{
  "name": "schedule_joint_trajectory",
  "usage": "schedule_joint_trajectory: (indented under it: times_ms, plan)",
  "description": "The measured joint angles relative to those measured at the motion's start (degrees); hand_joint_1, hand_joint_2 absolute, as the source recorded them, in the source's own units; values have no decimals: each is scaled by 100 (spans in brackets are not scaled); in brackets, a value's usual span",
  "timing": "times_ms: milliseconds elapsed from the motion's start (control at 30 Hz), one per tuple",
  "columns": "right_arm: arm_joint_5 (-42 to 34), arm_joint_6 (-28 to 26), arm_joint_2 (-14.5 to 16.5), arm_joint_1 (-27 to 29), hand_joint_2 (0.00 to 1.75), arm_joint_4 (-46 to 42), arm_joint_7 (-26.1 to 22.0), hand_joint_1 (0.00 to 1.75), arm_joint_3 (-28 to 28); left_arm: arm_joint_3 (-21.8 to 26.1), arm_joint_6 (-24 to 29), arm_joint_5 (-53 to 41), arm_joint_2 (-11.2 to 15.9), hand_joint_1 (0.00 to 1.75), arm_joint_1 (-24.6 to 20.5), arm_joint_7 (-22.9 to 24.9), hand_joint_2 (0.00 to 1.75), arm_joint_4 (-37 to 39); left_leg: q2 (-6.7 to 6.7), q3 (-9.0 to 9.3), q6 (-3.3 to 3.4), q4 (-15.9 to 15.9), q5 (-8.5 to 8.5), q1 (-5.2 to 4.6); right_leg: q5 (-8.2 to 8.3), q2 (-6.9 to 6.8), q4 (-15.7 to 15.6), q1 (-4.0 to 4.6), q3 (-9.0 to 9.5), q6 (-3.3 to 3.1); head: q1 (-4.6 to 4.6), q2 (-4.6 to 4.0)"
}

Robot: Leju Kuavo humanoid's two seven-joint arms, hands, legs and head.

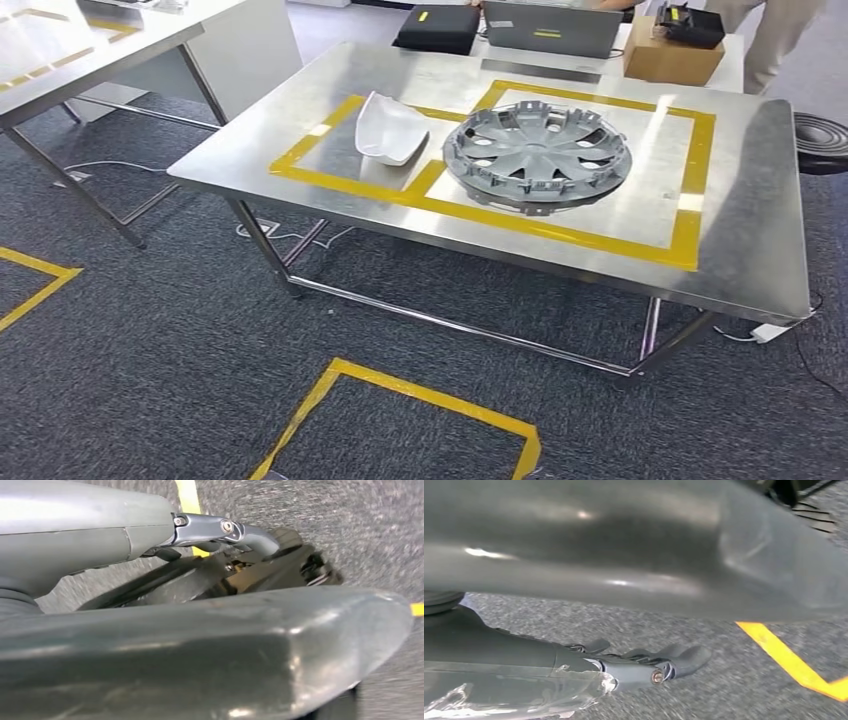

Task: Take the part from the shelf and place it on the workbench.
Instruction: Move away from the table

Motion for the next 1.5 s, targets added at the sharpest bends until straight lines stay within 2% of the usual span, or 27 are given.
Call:
schedule_joint_trajectory:
  times_ms: [100,133,167,233,300,367,400,467,500,567,633,667,733,767,800,867,933,967,1033,1133,1167,1200,1267,1333,1367,1433,1500]
  plan:
    - [-9,17,9,24,0,21,43,0,72,157,-6,144,7,0,1,-32,0,0,-8,-293,-112,888,-840,48,224,-18,-3,-23,-233,-73,-30,1]
    - [-9,20,9,35,0,24,43,0,92,193,-7,159,8,0,-6,-33,0,0,-8,-370,-137,1251,-1026,68,294,-18,2,-24,-317,-66,-31,1]
    - [-10,22,9,45,0,27,43,0,111,221,-8,165,9,0,-10,-33,0,0,-8,-385,-156,1498,-1073,88,361,-18,7,-26,-407,-54,-32,0]
    - [-28,47,9,54,0,33,93,0,132,271,-5,186,12,0,-11,-36,0,0,-8,-142,-192,1426,-838,133,487,-15,21,-41,-575,-14,-32,0]
    - [-115,132,3,55,0,39,227,0,134,333,-7,250,7,0,-22,-41,0,-4,-14,462,-244,666,-590,198,598,-5,46,-46,-704,49,-43,1]
    - [-248,277,-14,60,0,41,373,0,125,401,-28,311,-5,0,-51,-27,0,-16,-40,935,-217,-60,-613,227,702,-2,78,-33,-790,122,-49,0]
    - [-300,342,-28,72,0,42,437,0,118,427,-44,322,-14,0,-61,-11,0,-22,-49,1010,-173,-213,-641,217,760,-5,79,-36,-821,157,-55,0]
    - [-366,383,-51,117,0,43,562,0,95,460,-77,326,-25,0,-53,15,0,-28,-32,918,-49,-221,-593,187,834,-7,73,-69,-864,235,-52,1]
    - [-424,348,-62,150,0,43,604,0,69,470,-93,325,-26,0,-43,20,0,-29,-18,862,9,-209,-542,179,744,-7,130,-85,-904,264,-43,1]
    - [-610,243,-72,193,0,43,592,0,-26,488,-115,312,-15,0,-34,19,0,-30,10,719,105,-207,-415,167,247,-9,579,-96,-1055,295,-10,1]
    - [-769,179,-83,185,0,43,505,0,-132,492,-89,259,-2,0,-32,17,0,-30,42,535,151,-203,-280,127,-293,-10,1348,-85,-1237,298,11,1]
    - [-815,168,-90,173,0,43,475,0,-171,492,-38,216,-2,0,-30,17,0,-31,70,435,163,-200,-214,105,-379,-10,1664,-75,-1273,290,13,1]
    - [-894,162,-104,163,0,43,453,0,-241,486,80,145,-3,0,-25,17,0,-31,141,257,170,-194,-98,67,-110,-23,1794,-43,-1096,251,12,1]
    - [-942,163,-110,162,0,43,448,0,-283,481,120,112,2,0,-20,18,0,-31,186,189,166,-187,-44,52,94,-68,1562,-20,-851,219,12,1]
    - [-984,166,-118,157,0,43,450,0,-323,476,139,81,8,0,-16,26,0,-31,231,144,155,-178,1,38,166,-181,1162,8,-536,185,11,1]
    - [-1062,174,-129,123,0,42,488,0,-397,465,211,23,13,0,-8,85,0,-31,332,111,114,-150,60,20,2,-404,275,74,67,118,5,1]
    - [-1153,178,-133,94,0,42,570,0,-474,447,402,4,14,0,-16,253,0,-31,458,119,60,-135,98,27,-158,-421,-117,118,259,48,3,1]
    - [-1212,179,-134,99,0,43,610,0,-523,440,521,21,19,0,-23,368,0,-31,499,118,25,-129,109,39,-132,-362,-129,113,223,10,4,1]
    - [-1320,179,-140,127,0,42,662,0,-621,433,692,82,37,0,-22,555,0,-31,365,54,-69,30,-59,62,-34,-250,-139,91,154,-62,1,1]
    - [-1413,208,-171,145,0,40,806,0,-748,435,727,190,75,0,14,638,0,-31,70,-317,-172,1036,-767,103,116,-59,-135,71,11,-116,-18,1]
    - [-1446,217,-185,152,0,40,868,0,-792,437,727,226,90,0,22,663,0,-31,48,-424,-186,1364,-908,115,159,14,-131,70,-35,-114,-17,1]
    - [-1481,223,-198,164,0,40,911,0,-834,438,735,252,103,0,24,691,0,-31,39,-451,-192,1519,-925,126,195,87,-125,67,-72,-103,-18,1]
    - [-1523,231,-216,182,0,40,905,0,-903,441,767,283,132,0,24,737,0,-31,7,-185,-199,1165,-644,152,240,231,-109,54,-131,-73,-16,1]
    - [-1514,224,-220,166,0,40,836,0,-933,444,787,312,154,0,24,770,0,-31,-193,291,-206,375,-329,196,256,376,-70,42,-194,-28,-19,1]
    - [-1494,206,-219,148,0,40,799,0,-939,448,785,337,159,0,24,785,0,-31,-299,456,-197,79,-269,216,262,445,-37,43,-229,-1,-19,1]
    - [-1451,155,-215,121,0,41,753,0,-945,468,772,379,164,0,16,805,0,-31,-378,536,-138,-111,-295,225,286,566,14,44,-322,65,-17,1]
    - [-1433,120,-209,129,0,41,739,0,-948,486,758,389,169,0,4,808,0,-31,-275,505,-44,-127,-297,227,269,567,57,26,-394,128,-13,1]
